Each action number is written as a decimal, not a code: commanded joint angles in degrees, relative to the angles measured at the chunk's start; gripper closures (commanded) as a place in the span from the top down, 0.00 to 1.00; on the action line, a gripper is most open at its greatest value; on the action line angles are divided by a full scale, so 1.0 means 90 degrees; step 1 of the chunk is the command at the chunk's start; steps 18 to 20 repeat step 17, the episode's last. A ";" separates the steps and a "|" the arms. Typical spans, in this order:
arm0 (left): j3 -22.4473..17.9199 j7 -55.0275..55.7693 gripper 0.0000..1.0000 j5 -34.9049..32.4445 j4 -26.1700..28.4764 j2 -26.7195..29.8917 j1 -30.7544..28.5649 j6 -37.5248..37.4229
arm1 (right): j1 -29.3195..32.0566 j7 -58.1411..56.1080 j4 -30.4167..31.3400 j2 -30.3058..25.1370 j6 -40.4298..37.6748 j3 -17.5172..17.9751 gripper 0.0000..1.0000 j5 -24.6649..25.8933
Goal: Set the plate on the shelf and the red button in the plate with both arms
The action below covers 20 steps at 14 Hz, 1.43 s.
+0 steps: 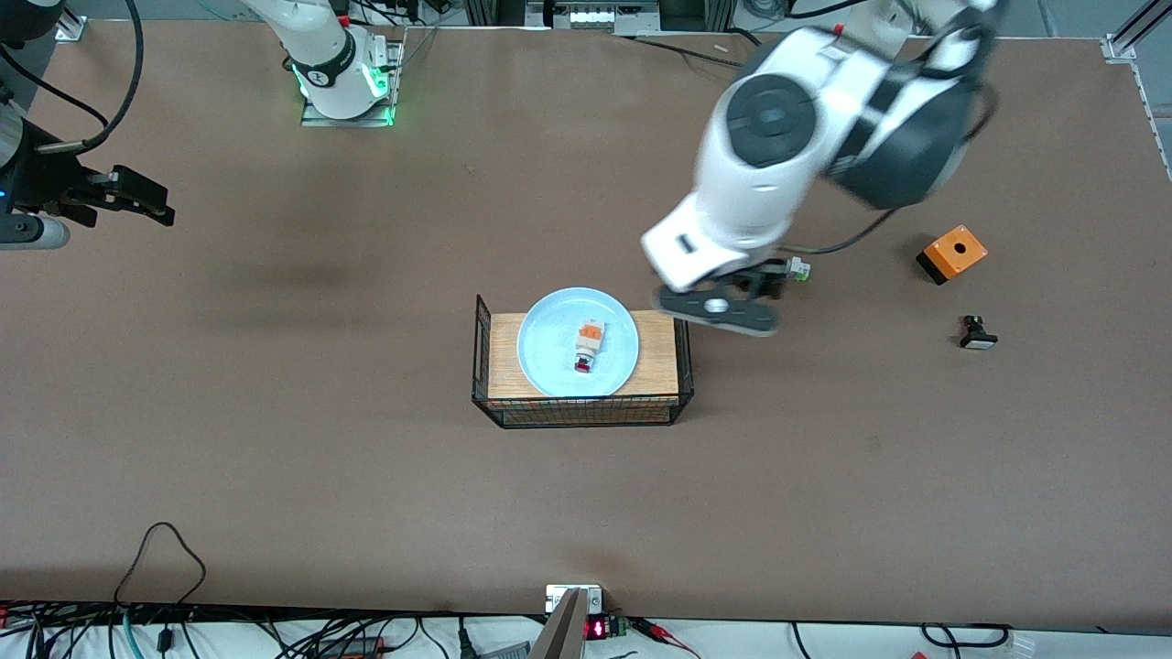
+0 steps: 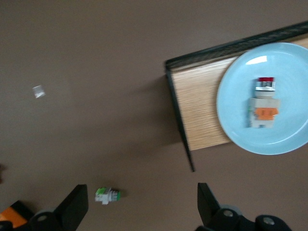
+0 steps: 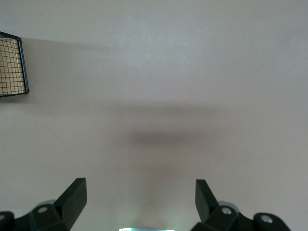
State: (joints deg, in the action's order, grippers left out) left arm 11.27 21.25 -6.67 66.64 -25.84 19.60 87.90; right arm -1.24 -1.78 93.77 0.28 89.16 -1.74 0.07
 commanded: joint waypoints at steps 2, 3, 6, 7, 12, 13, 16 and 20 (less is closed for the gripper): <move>0.0134 -0.0066 1.00 -0.0069 0.0115 0.0439 -0.1150 -0.0313 | -0.0009 -0.0027 -0.0078 -0.0041 -0.0121 0.0017 1.00 0.0031; 0.0066 -0.0105 1.00 -0.0011 0.0144 0.0536 -0.1374 -0.0342 | -0.0009 -0.0036 -0.0078 -0.0041 -0.0121 0.0017 1.00 0.0031; -0.0595 -0.0542 1.00 0.0466 0.1126 0.1470 -0.1719 -0.0226 | -0.0009 -0.0036 -0.0078 -0.0050 -0.0121 0.0017 1.00 0.0031; -0.0821 -0.0951 1.00 0.0564 0.1672 0.1784 -0.1719 -0.0032 | -0.0009 -0.0036 -0.0087 -0.0050 -0.0121 0.0017 1.00 0.0022; -0.1379 -0.2605 1.00 0.0605 0.3708 0.3182 -0.1719 0.0966 | -0.0029 0.0012 -0.0117 -0.0050 -0.0121 0.0037 1.00 0.0031; -0.1418 -0.2576 1.00 0.0605 0.3748 0.3241 -0.1719 0.0947 | -0.0029 0.0012 -0.0117 -0.0050 -0.0121 0.0046 1.00 0.0031; -0.1535 -0.2566 1.00 0.0595 0.3699 0.3252 -0.1719 0.0791 | -0.0038 0.0022 -0.0117 -0.0060 -0.0121 0.0047 1.00 0.0041; -0.1545 -0.2566 1.00 0.0585 0.3680 0.3252 -0.1719 0.0752 | -0.0038 0.0022 -0.0117 -0.0060 -0.0121 0.0047 1.00 0.0041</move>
